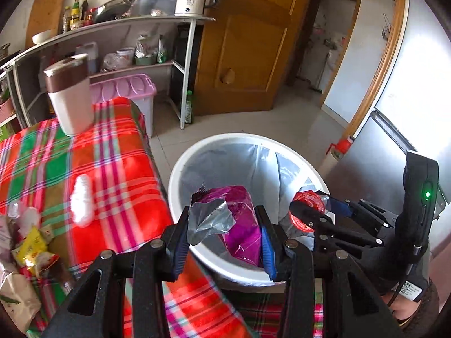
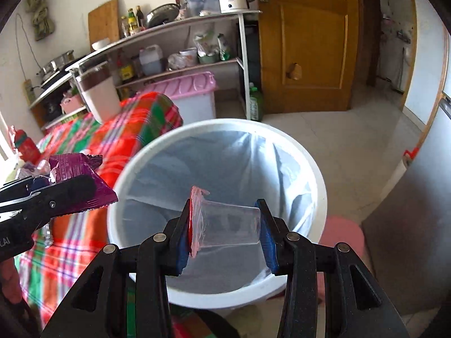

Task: Collect trash
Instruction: 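Carry both items over the white bin and open both tools to drop them, then grasp the brown snack wrapper with the right tool while the left tool grasps the white yogurt cup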

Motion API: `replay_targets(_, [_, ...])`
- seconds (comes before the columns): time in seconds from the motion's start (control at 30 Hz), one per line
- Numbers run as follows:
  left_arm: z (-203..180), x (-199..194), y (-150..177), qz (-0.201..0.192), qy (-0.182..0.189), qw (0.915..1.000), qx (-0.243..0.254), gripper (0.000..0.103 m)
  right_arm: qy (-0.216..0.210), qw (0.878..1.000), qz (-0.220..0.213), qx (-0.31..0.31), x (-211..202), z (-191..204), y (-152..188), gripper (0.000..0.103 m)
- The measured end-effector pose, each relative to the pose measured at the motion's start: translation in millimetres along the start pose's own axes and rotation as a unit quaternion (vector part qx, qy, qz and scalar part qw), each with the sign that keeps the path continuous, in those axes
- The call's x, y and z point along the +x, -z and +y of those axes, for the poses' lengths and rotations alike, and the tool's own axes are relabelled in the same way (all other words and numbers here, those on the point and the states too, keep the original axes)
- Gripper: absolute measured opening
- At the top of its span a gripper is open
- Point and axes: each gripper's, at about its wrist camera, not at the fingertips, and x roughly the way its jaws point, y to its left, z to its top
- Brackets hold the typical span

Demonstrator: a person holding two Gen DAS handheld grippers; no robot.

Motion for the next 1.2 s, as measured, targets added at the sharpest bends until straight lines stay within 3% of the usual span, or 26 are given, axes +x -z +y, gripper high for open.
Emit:
replay_targets(0.2, [-5,20,-1,0.023,-0.006,0.9997,0.005,0.046,0.02,1.0,0.014,-0.005,16,-10,0,0.043])
replay_targets(0.37, [-1,26,0,0.03,-0.006,0.9995,-0.004,0.06,0.027,0.999,0.018,-0.011,15,-13,1,0.044])
replay_targets(0.5, [3,26,0,0.029,-0.008,0.9995,-0.008,0.067,0.027,0.999,0.017,-0.008,13,-12,2,0.057])
replay_targets(0.7, [8,5,3,0.008,-0.012,0.9999,-0.005,0.072,0.025,1.0,0.0,-0.005,-2,-3,-1,0.058])
replay_targets(0.93, [38,-44,22,-0.032,-0.054,0.9976,-0.028,0.075,-0.032,0.998,-0.047,-0.004,-35,27,-5,0.064])
replay_targets(1.2, [98,-105,56,-0.067,-0.126,0.9868,-0.076,0.077,-0.112,0.991,-0.071,-0.036,-52,93,0,0.066])
